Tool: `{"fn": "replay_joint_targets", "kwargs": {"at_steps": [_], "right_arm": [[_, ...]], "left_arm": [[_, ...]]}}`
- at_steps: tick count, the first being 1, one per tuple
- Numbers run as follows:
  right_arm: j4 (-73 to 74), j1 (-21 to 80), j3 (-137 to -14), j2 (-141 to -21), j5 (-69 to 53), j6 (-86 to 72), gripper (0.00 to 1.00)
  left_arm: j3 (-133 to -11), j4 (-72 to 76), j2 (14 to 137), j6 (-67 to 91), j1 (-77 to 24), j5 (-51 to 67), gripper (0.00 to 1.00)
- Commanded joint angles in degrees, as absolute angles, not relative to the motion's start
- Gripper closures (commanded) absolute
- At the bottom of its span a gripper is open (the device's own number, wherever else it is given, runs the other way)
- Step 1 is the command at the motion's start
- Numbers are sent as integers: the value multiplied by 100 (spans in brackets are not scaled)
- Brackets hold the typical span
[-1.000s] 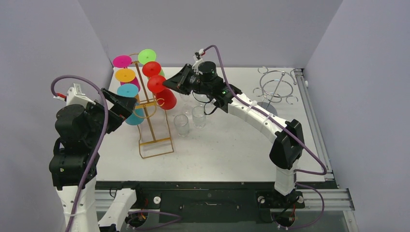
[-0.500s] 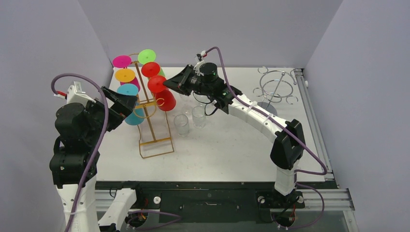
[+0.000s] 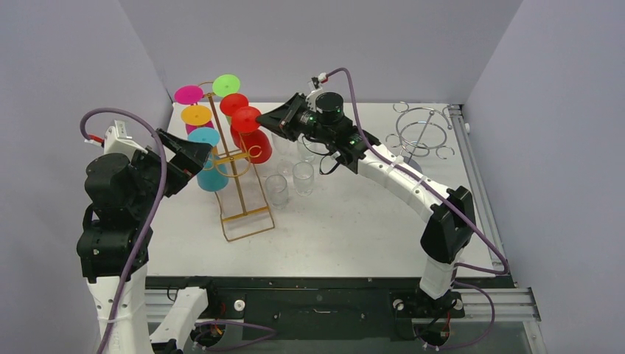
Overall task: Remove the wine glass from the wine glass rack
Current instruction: Pick up the wine glass from the wine rack.
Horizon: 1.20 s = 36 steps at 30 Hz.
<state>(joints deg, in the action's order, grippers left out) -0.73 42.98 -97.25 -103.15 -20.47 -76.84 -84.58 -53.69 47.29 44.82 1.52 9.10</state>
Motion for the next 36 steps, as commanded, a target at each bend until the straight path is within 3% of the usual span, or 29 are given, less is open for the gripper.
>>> {"fn": "replay_joint_targets", "kwargs": {"at_steps": [1,34,36], "right_arm": [[-527,4219,-9698,-9932,-1839,-7723,100],[-466,4192,-9102,-9401,-1480,-7666,100],[-292,4167,-9090,-9309,-1345,-7475,100]], "left_arm": [[-8421,-4994,4781,4512,131,1034,4],[-8302,-4705,4917,4531,119,1498,1],[-8392,-4601,5017,4535,116,1661,4]]}}
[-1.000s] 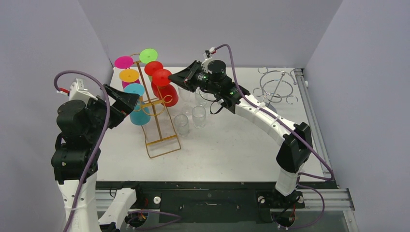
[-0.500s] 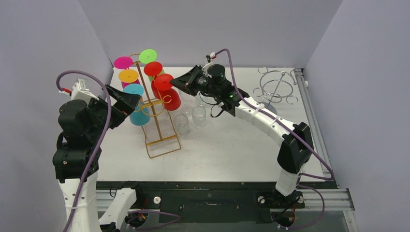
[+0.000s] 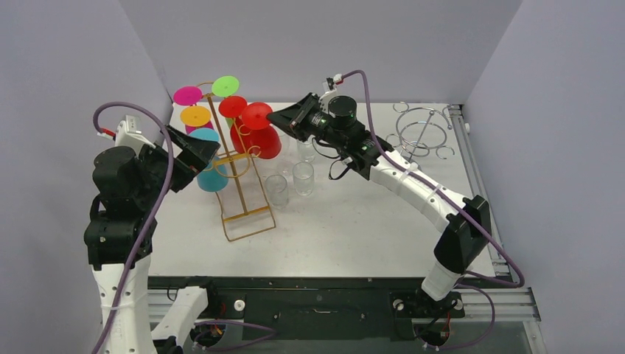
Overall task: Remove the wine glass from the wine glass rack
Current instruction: Pick up the wine glass from the wine rack, then place the wine glass at the center of the board.
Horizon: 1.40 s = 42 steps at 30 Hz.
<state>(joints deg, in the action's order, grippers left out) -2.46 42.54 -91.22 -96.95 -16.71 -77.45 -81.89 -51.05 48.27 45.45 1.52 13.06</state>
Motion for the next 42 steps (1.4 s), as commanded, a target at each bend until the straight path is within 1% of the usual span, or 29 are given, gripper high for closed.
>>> {"fn": "replay_joint_targets", "kwargs": {"at_steps": [1,4,8,11,15,22,26,30,36,38,40,41,42], "right_arm": [[-230,4153,-9073,-9258,-1266,-7433,100],[-69,4063,-8997,-9134,-1144,-7291,100],[113,3997,-8921,-8957,-1049,-7147,100],[246,3982,-8877,-8782,-1022,-7051,100],[313,3918,-8730,-8452,-1085,-6934,100],[483,3745,-8373,-7671,-1257,-6798,100],[651,3712,-8321,-7401,-1284,-6700,100],[780,3696,-8299,-7269,-1333,-6646,100],[785,3691,-8289,-7215,-1413,-6632,100],[787,3691,-8315,-7214,-1433,-6612,100],[803,3694,-8349,-7207,-1448,-6586,100],[806,3692,-8371,-7207,-1461,-6567,100],[814,3692,-8387,-7203,-1473,-6537,100]], "left_arm": [[-8432,-4573,5093,4530,97,1692,7],[-8624,-4464,5268,4534,48,1830,12],[-8822,-4250,5545,4588,-372,1861,20],[-9084,-4078,5929,4600,-994,1701,28],[-9485,-3829,6418,4607,-1746,1375,33],[-9436,-2904,7011,5032,-2014,1913,42],[-9337,-2229,7241,5302,-2144,2227,44],[-8979,-1380,7285,5728,-2205,2559,47],[-8800,-788,7325,6133,-2230,2953,51],[-8716,-621,7347,6258,-2245,3060,53],[-8647,-469,7373,6371,-2260,3177,57],[-8639,-453,7400,6385,-2283,3201,61],[-8653,-486,7413,6375,-2297,3235,62]]}}
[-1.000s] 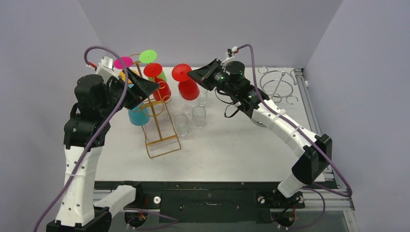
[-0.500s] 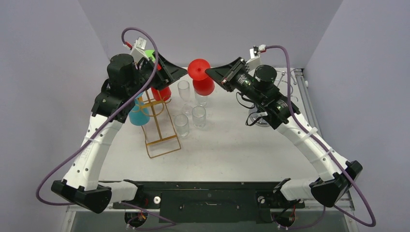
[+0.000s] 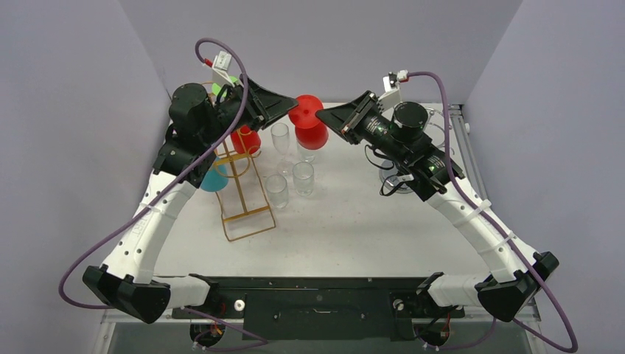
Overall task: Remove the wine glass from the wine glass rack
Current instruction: Place the wine glass at the center of the board.
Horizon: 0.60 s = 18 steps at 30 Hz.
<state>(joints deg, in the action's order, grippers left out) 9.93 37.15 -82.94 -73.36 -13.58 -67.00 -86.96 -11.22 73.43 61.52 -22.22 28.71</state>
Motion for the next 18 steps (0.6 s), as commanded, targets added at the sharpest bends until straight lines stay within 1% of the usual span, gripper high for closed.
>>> {"fn": "replay_joint_targets", "kwargs": {"at_steps": [1,2,6,15,17,18], "right_arm": [[820,3691,-8425,-7215,-1513,-6525,100],[844,3691,-8449,-7215,-1534,-6483,100],[912,3696,-8481,-7183,-1549,-6403,100],[979,3608,-8527,-7132,-1587,-6288,100],[981,3592,-8567,-7147,-1621,-6263,100],[979,3583,-8617,-7174,-1660,-6256,100]], "left_arm": [[-8668,-546,7450,6360,-2319,3248,64],[-8671,-558,7456,6347,-2328,3269,68],[-8638,-560,7466,6395,-2354,3322,74],[-8565,-432,7433,6591,-2412,3627,78],[-8552,-377,7432,6669,-2416,3677,82],[-8543,-342,7432,6709,-2417,3693,87]]}}
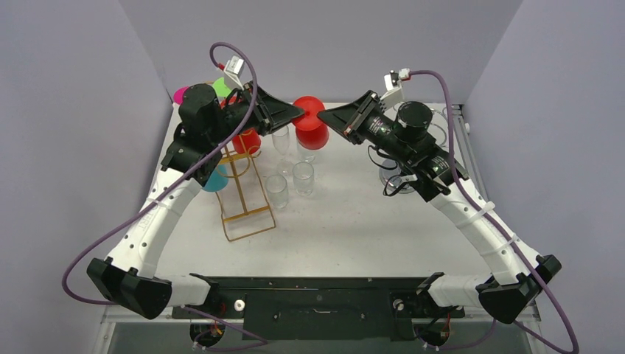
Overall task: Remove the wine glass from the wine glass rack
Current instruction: Place the wine glass at the center of the board.
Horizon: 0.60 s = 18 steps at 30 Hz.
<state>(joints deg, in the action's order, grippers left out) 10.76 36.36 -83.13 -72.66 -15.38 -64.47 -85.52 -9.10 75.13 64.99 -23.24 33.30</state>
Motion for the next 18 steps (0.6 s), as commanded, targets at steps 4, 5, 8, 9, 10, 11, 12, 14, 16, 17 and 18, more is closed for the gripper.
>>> {"fn": "replay_joint_targets", "kwargs": {"at_steps": [4,5,8,9,10,11,12,14,16,17,18], "right_arm": [[999,3550,-8717,-7204,-1738,-6161,100],[997,3537,-8712,-7197,-1755,-6119,96],[974,3384,-8661,-7127,-1809,-5992,70],[944,3261,-8586,-7092,-1870,-5947,59],[845,3190,-8525,-7016,-1915,-5934,54],[765,3026,-8391,-6975,-2043,-5942,47],[574,2945,-8309,-6877,-2120,-5966,45],[290,2703,-8079,-6720,-2344,-5975,39],[-21,2503,-7838,-6567,-2574,-5916,35],[-125,2403,-7672,-6460,-2665,-5876,33],[-257,2366,-7593,-6416,-2690,-5793,32]], "left_arm": [[-8539,6,7438,7040,-2417,3769,100],[-8536,100,7437,7185,-2417,3768,100],[-8477,421,7360,7560,-2413,3643,100],[-8448,492,7327,7812,-2405,3525,100],[-8405,637,7266,7931,-2402,3382,100],[-8395,692,7241,8168,-2400,3308,100],[-8387,768,7189,8263,-2395,3236,100],[-8374,845,7115,8555,-2391,2907,100],[-8315,988,7032,8973,-2383,2672,100],[-8289,1052,6974,9087,-2382,2606,100],[-8222,1208,6946,9294,-2382,2471,100]]}}
